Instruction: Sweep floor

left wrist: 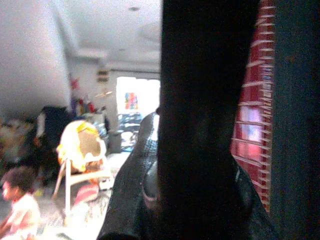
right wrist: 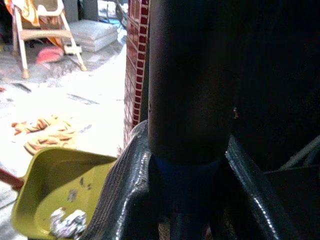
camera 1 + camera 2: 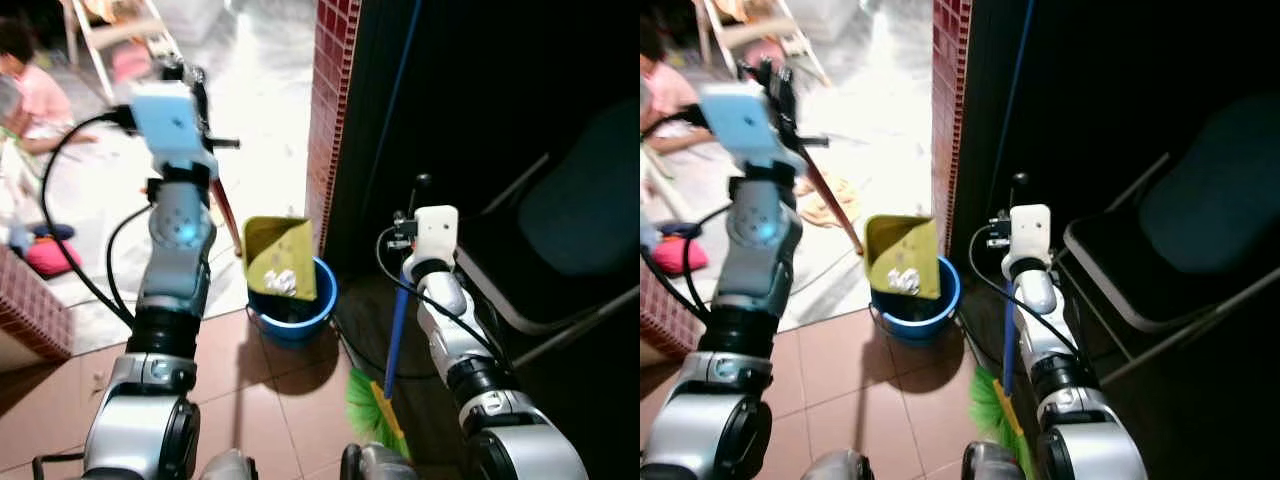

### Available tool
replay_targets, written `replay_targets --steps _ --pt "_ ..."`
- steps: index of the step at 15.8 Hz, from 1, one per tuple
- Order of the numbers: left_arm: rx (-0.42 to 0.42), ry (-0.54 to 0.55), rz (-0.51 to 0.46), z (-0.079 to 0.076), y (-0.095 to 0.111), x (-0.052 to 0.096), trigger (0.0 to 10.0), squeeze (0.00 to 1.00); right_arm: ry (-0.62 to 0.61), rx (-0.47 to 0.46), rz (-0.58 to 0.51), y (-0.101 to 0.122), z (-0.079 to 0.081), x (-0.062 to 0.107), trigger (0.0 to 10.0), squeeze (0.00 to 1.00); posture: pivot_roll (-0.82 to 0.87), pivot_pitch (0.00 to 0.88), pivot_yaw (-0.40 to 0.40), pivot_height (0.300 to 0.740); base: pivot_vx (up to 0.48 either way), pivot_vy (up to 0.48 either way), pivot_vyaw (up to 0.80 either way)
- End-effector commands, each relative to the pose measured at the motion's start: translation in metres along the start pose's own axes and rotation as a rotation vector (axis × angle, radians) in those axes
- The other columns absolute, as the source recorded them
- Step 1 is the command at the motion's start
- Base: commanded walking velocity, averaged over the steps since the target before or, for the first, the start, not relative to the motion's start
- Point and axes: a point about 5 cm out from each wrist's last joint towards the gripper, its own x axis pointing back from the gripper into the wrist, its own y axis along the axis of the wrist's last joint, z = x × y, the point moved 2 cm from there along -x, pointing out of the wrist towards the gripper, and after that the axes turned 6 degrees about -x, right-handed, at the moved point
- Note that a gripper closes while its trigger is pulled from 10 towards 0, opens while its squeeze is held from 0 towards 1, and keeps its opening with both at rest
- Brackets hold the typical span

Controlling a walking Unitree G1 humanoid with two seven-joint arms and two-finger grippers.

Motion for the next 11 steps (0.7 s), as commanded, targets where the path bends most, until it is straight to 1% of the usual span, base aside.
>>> replay_targets --steps 1,2,3,4,6,8,9,10,11 --pt "-0.033 -0.105 -0.181 -0.013 0.036 -0.006 10.0 0.00 -0.007 0.013 -0.035 0.010 -0.005 -0.005 10.0 0.00 -0.03 0.000 -0.020 0.731 0.000 0.000 0.00" --pt "-0.073 -0.215 -0.216 -0.025 0.039 -0.003 10.0 0.00 -0.007 0.013 -0.035 0.011 -0.005 -0.005 10.0 0.00 -0.02 0.000 -0.022 0.731 0.000 0.000 0.00" --pt "-0.108 -0.306 -0.246 -0.034 0.041 0.002 10.0 0.00 -0.007 0.013 -0.035 0.011 -0.005 -0.005 10.0 0.00 -0.02 0.000 -0.022 0.731 0.000 0.000 0.00" --pt "-0.118 -0.447 -0.276 -0.049 0.042 0.011 10.0 0.00 -0.007 0.014 -0.034 0.011 -0.006 -0.005 10.0 0.00 -0.02 0.000 -0.025 0.731 0.000 0.000 0.00" --pt "-0.131 -0.537 -0.292 -0.059 0.042 0.019 10.0 0.00 -0.007 0.015 -0.035 0.011 -0.005 -0.006 10.0 0.00 -0.02 0.000 -0.025 0.731 0.000 0.000 0.00" --pt "-0.141 -0.709 -0.307 -0.079 0.039 0.036 10.0 0.00 -0.009 0.015 -0.036 0.012 -0.006 -0.006 10.0 0.00 -0.02 0.000 -0.024 0.731 0.000 0.000 0.00" --pt "-0.166 -0.851 -0.297 -0.094 0.032 0.052 10.0 0.00 -0.010 0.015 -0.038 0.012 -0.006 -0.006 10.0 0.00 -0.02 0.000 -0.024 0.731 0.000 0.000 0.00" --pt "-0.177 -0.928 -0.292 -0.100 0.028 0.060 10.0 0.00 -0.011 0.016 -0.038 0.013 -0.006 -0.007 10.0 0.00 -0.02 0.000 -0.021 0.731 0.000 0.000 0.00" --pt "-0.206 -0.988 -0.290 -0.103 0.023 0.067 10.0 0.00 -0.012 0.016 -0.039 0.013 -0.006 -0.007 10.0 0.00 -0.02 0.000 -0.021 0.731 0.000 0.000 0.00"
